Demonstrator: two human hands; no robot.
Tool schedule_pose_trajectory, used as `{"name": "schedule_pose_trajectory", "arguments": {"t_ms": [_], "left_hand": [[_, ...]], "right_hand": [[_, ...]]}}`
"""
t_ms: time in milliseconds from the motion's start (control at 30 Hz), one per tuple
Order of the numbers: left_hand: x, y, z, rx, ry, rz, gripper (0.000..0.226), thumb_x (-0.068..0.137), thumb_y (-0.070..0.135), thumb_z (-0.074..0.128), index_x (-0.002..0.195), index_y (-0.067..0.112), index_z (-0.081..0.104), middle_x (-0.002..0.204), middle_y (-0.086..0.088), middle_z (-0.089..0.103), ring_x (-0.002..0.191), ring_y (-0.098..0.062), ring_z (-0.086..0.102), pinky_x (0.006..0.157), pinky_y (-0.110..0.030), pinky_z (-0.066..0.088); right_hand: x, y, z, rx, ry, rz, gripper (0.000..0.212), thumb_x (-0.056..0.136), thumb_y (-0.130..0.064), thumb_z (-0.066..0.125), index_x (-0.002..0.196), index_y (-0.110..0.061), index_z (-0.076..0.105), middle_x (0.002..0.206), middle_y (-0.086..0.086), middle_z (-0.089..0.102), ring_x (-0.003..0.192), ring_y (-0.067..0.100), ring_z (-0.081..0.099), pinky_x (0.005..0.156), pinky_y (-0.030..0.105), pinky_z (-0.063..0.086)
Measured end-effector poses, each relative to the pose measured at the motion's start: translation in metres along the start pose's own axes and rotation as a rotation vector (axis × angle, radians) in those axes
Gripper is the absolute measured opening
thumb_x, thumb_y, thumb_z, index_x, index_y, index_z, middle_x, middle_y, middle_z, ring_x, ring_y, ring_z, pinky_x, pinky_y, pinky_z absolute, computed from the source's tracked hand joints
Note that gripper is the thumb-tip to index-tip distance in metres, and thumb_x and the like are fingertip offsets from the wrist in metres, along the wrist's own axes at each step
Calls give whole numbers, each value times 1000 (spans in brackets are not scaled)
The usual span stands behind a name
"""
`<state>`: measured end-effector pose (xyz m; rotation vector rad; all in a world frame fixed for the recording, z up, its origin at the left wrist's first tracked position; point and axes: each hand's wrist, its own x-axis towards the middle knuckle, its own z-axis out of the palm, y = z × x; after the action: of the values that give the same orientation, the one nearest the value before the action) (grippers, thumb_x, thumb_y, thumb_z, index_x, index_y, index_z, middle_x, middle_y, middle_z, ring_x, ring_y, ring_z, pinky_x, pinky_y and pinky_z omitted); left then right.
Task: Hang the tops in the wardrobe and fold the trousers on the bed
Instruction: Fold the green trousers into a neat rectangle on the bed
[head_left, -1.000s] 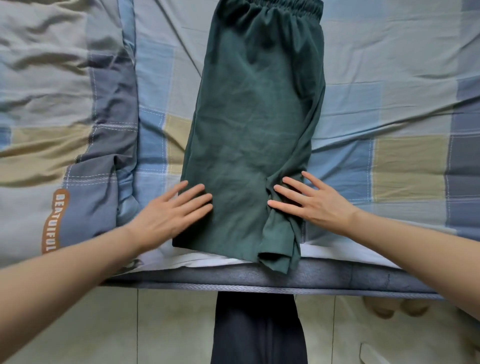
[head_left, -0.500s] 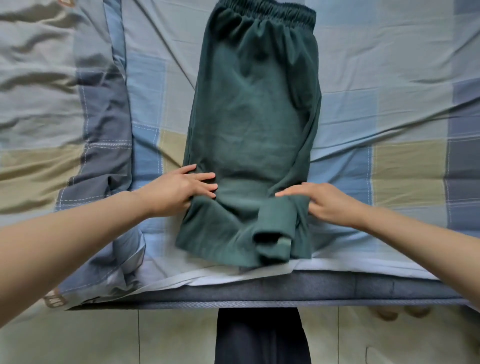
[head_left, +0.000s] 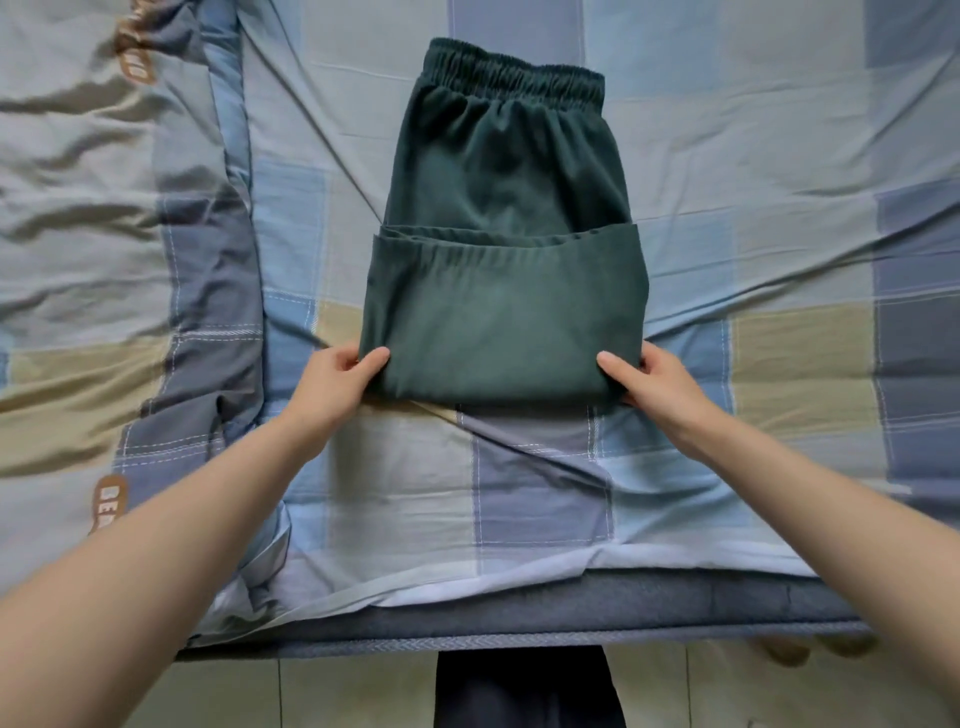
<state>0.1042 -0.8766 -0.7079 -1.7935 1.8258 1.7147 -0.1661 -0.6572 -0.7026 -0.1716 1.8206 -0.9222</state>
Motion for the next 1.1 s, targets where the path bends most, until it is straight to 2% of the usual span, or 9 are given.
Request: {"name": "schedule_pose_trajectory", "arguments": {"t_ms": [100, 233, 367, 500, 567, 633, 767, 867, 1100], "left_hand": [[-18, -4, 1, -55, 3, -23, 30, 94, 36, 62, 80, 9, 61, 78, -2, 48, 76, -14, 41, 68, -29, 31], [-68, -18, 10, -19, -131, -16, 39, 98, 24, 58, 73, -5, 64, 70, 2, 57, 71, -9, 49, 66, -26, 38], [-118, -50, 28, 72, -327, -87, 35, 102, 17, 49, 77, -4, 61, 71, -3, 53, 72, -13, 46, 65, -31, 39], [-134, -65, 32, 151, -200, -81, 23, 99, 15, 52, 82, 5, 61, 76, -1, 62, 74, -18, 56, 74, -36, 44], [-135, -64, 23, 433, -26, 108, 8, 96, 17, 56, 99, 11, 59, 93, -3, 65, 83, -23, 61, 79, -39, 48], [-128, -56, 11, 788, 51, 591, 24, 90, 10, 49, 112, 9, 60, 111, -10, 64, 100, -33, 61, 84, -46, 52], [-103, -33, 3, 1377, -251, 1326, 63, 85, -3, 30, 141, 17, 50, 147, -9, 48, 136, -37, 43, 109, -54, 36], [-82, -23, 16, 1613, -357, 1416, 64, 89, 5, 28, 148, 25, 40, 155, -5, 37, 141, -32, 35, 115, -50, 21], [-38, -13, 23, 1659, -376, 1356, 56, 94, 19, 31, 149, 27, 39, 154, -2, 38, 141, -31, 36, 113, -53, 31]], "right_hand": [[-16, 2, -8, -42, -12, -40, 14, 94, -21, 59, 105, -15, 66, 96, -5, 71, 82, 2, 64, 76, 21, 50], [-59, 23, -37, -45, -126, 52, 15, 95, -17, 56, 100, -10, 68, 90, -4, 75, 80, 3, 67, 70, 18, 56], [-107, 61, -55, -214, -227, 238, 23, 97, -9, 51, 96, 6, 67, 102, 18, 71, 87, 16, 63, 89, 41, 52], [-116, 62, -58, -350, -59, 140, 15, 98, -8, 49, 102, -3, 63, 101, 16, 68, 76, 16, 67, 79, 35, 54], [-110, 54, -69, -787, 118, -221, 25, 92, -1, 57, 117, -7, 59, 111, 15, 64, 92, 27, 65, 83, 40, 50], [-104, 43, -76, -1259, 156, -699, 52, 83, 13, 53, 131, -7, 53, 126, 17, 56, 112, 37, 56, 91, 45, 46], [-91, 33, -61, -1782, -190, -1181, 67, 86, 3, 23, 148, -21, 35, 151, 9, 38, 137, 34, 38, 109, 52, 34], [-64, 30, -49, -2009, -265, -1200, 64, 89, -5, 26, 147, -33, 33, 149, 3, 43, 134, 30, 44, 106, 50, 40], [-31, 27, -50, -2021, -377, -1111, 58, 91, -11, 30, 146, -28, 38, 151, 3, 39, 136, 31, 41, 111, 52, 33]]}}
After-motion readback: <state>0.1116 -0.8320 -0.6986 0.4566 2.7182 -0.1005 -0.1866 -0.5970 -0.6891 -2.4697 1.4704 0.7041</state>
